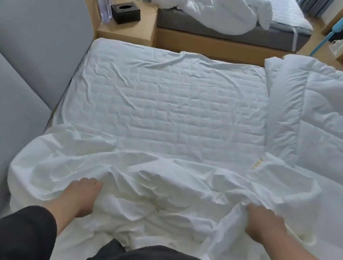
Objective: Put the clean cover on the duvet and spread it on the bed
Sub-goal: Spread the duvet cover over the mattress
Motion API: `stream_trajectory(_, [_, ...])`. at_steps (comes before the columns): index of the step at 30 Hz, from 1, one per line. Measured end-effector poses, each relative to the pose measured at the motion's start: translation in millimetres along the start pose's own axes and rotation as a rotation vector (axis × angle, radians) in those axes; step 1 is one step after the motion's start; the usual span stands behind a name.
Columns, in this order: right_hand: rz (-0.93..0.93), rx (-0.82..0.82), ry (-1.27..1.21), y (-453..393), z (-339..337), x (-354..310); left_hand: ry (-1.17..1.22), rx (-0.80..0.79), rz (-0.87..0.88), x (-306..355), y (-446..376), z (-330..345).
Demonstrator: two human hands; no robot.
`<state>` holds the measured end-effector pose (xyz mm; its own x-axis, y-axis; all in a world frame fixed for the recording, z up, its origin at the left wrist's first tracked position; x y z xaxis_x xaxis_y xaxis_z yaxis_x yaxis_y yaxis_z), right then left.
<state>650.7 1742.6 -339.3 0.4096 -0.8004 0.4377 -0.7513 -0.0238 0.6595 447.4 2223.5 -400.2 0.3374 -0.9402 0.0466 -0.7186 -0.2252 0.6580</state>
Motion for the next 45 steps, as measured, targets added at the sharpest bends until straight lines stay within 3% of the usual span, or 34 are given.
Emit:
stream_trajectory(4, [-0.343, -0.033, 0.004, -21, 12, -93, -0.005, -0.094, 0.132, 18, -11, 53])
stream_trajectory(8, [-0.566, -0.03, 0.015, -49, 62, -186, -0.06, -0.201, 0.203, 41, -32, 127])
stream_trajectory(12, [-0.575, -0.081, 0.14, -71, 141, -252, -0.105, -0.174, 0.096, 49, -63, 190])
stream_trajectory(15, [-0.529, 0.034, 0.158, -76, 176, -272, -0.043, -0.041, 0.069, 48, -82, 211])
stream_trajectory(18, [-0.541, 0.196, 0.095, -79, 175, -274, 0.074, 0.031, 0.052, 41, -98, 201])
stream_trajectory(22, [-0.444, 0.115, -0.042, -104, 148, -235, 0.102, 0.043, -0.023, 3, -98, 158])
stream_trajectory(27, [-0.492, 0.219, -0.043, -77, 95, -170, 0.099, 0.076, -0.019, -33, -63, 88])
stream_trajectory(29, [-0.503, 0.14, -0.068, -62, 87, -154, 0.126, 0.057, -0.033, -29, -50, 70])
stream_trajectory(31, [-0.517, 0.018, -0.07, -46, 92, -143, 0.147, -0.063, -0.074, -24, -38, 70])
stream_trajectory(36, [-0.61, -0.358, 0.15, -29, 127, -147, 0.206, -0.332, -0.176, -17, 2, 118])
stream_trajectory(38, [-0.563, -0.393, 0.088, -37, 113, -156, 0.251, -0.354, -0.179, -14, 14, 140])
stream_trajectory(41, [-0.525, -0.162, -0.094, -71, 58, -174, 0.343, -0.14, -0.136, -24, 8, 137])
stream_trajectory(45, [-0.44, 0.084, -0.28, -136, -15, -187, 0.296, 0.167, -0.075, -62, -41, 85])
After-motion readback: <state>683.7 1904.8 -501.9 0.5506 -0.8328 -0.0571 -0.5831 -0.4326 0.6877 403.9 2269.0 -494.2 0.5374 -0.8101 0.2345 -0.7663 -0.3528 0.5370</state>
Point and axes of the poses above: each hand's wrist, its own y-axis away from the middle knuckle, its own z-axis out of the palm, x = y × z, the point moved 6 cm from there along -y, towards the middle knuckle, and after that the axes turned 12 degrees about y, right-handed, at the moved point
